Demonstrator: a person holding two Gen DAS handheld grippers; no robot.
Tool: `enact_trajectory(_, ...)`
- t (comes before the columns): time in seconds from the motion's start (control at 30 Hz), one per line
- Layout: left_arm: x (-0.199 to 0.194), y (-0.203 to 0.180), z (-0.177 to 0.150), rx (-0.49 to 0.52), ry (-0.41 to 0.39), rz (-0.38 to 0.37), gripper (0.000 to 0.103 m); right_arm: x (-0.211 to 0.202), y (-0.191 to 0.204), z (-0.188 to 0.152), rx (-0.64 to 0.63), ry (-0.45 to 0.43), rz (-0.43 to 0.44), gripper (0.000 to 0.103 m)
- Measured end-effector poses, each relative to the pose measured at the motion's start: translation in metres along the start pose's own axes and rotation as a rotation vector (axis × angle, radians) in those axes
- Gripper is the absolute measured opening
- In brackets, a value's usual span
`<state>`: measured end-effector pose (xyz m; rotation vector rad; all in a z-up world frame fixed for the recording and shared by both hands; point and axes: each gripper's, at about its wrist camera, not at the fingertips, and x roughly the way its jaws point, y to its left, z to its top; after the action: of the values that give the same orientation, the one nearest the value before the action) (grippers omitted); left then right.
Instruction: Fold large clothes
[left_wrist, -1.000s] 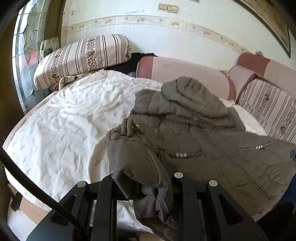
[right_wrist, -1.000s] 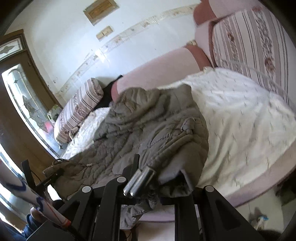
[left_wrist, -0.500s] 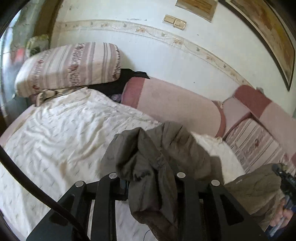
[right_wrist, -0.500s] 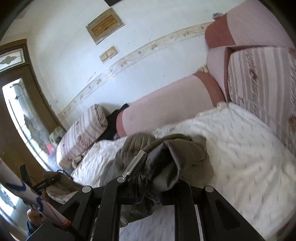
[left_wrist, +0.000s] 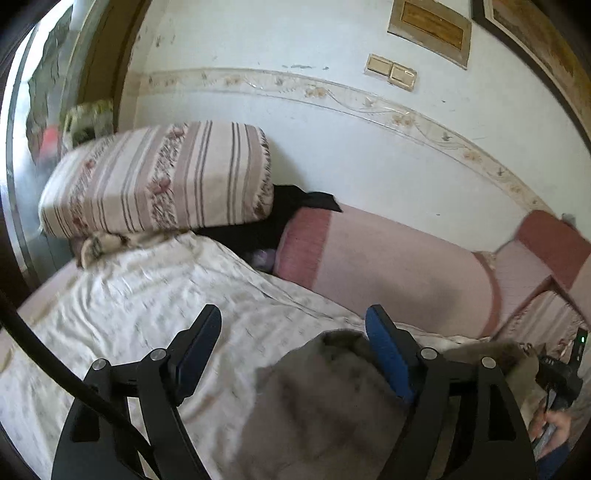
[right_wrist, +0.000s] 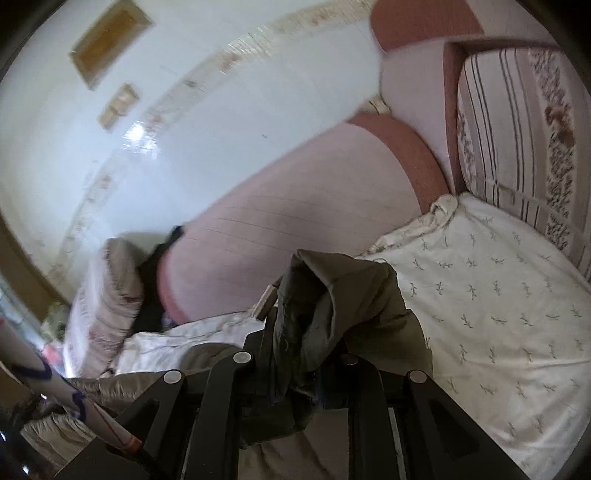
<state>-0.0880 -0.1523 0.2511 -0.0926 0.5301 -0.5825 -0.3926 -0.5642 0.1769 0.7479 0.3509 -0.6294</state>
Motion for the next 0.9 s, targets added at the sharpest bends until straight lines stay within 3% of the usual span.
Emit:
enact_trajectory(0.2,0.030,0.001,-0.028,0.047,-0.004,0.027,0.080,0.072,-0.022,0.001,0.065,0.057,-0.079,0.016)
enact_trajectory(0.33,0.062,-0.025,-0.061,0.133,0.065,0.001,0.080,0.102,-0.032,-0.001,0.076,0.093,-0.132,0.019)
enact_trajectory(0.4,0.082,-0.042,-0.079,0.180,0.106,-0.020,0.080,0.110,-0.040,-0.003,0.108,0.117,-0.117,0.025)
enact_trajectory(0.47,0.105,-0.058,-0.099,0.233,0.141,-0.007,0.080,0.107,-0.043,-0.005,0.131,0.120,-0.078,0.044)
enact_trajectory(0.53,0.129,-0.068,-0.113,0.268,0.179,0.020,0.080,0.096,-0.041,-0.007,0.122,0.109,-0.058,0.053)
enact_trajectory(0.7,0.175,-0.068,-0.129,0.251,0.274,0.037,0.080,0.043,-0.021,-0.020,-0.018,0.028,0.015,0.058)
enact_trajectory(0.8,0.196,-0.067,-0.134,0.240,0.318,0.045,0.080,0.035,-0.001,-0.047,-0.157,0.077,0.021,0.061)
enact_trajectory(0.9,0.211,-0.068,-0.138,0.243,0.346,0.063,0.083,0.057,0.013,-0.080,-0.292,0.149,-0.049,0.061)
